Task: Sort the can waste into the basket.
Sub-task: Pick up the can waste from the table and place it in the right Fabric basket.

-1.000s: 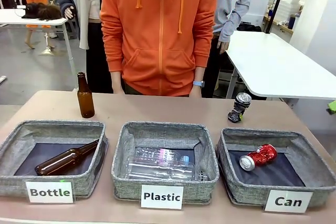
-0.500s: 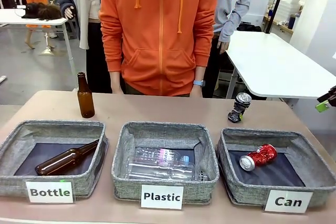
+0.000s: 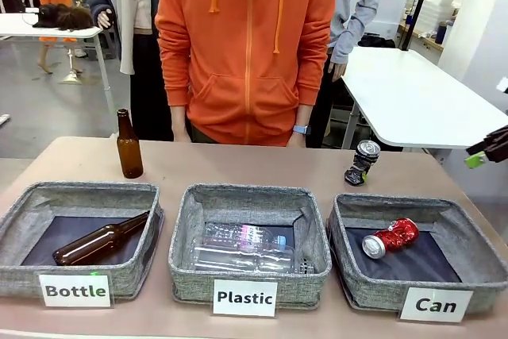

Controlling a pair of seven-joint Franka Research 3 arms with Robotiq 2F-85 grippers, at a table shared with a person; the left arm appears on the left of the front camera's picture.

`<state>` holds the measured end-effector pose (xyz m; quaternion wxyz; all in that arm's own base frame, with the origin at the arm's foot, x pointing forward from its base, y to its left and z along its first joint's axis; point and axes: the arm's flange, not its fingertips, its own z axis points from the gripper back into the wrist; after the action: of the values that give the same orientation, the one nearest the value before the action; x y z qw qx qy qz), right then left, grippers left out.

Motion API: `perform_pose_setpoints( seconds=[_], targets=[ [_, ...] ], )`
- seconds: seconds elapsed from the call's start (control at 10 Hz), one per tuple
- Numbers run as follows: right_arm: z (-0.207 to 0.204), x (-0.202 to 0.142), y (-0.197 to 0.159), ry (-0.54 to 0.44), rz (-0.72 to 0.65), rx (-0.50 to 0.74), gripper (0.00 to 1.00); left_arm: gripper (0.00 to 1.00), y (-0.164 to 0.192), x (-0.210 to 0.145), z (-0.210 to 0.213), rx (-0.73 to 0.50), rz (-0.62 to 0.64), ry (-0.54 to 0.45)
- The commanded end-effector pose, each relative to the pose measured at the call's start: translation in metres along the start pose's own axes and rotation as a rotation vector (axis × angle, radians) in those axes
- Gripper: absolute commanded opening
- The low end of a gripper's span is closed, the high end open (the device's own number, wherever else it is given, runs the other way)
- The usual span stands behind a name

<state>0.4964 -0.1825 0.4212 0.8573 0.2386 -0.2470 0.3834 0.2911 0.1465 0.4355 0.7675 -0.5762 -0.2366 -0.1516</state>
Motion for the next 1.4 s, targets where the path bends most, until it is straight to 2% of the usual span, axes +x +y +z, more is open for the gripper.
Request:
perform_pose_setpoints(
  seconds=[0.0, 0.3, 0.5, 0.8, 0.9, 1.0, 1.3],
  targets=[
    [-0.036, 0.019, -0.040, -0.089, 0.103, 0.036, 1.00, 1.00, -0.001, -0.003, 0.001, -0.010, -0.016, -0.002],
    [-0.082, 0.034, -0.069, -0.104, 0.143, 0.035, 1.00, 1.00, -0.001, -0.003, 0.001, -0.010, -0.016, -0.002],
    [-0.106, 0.035, -0.088, -0.073, 0.163, 0.053, 1.00, 1.00, -0.001, -0.003, 0.001, -0.010, -0.016, -0.002],
    [-0.132, 0.037, -0.093, -0.099, 0.306, 0.121, 1.00, 1.00, -0.001, -0.003, 0.001, -0.010, -0.016, -0.002],
    [-0.131, 0.037, -0.090, -0.053, 0.284, 0.118, 1.00, 1.00, -0.001, -0.003, 0.001, -0.010, -0.016, -0.002],
    [-0.129, 0.035, -0.088, -0.070, 0.239, 0.091, 1.00, 1.00, -0.001, -0.003, 0.001, -0.010, -0.016, -0.002],
    [-0.147, 0.034, -0.090, -0.074, 0.293, 0.114, 1.00, 1.00, -0.001, -0.003, 0.001, -0.010, -0.016, -0.002]
  ],
)
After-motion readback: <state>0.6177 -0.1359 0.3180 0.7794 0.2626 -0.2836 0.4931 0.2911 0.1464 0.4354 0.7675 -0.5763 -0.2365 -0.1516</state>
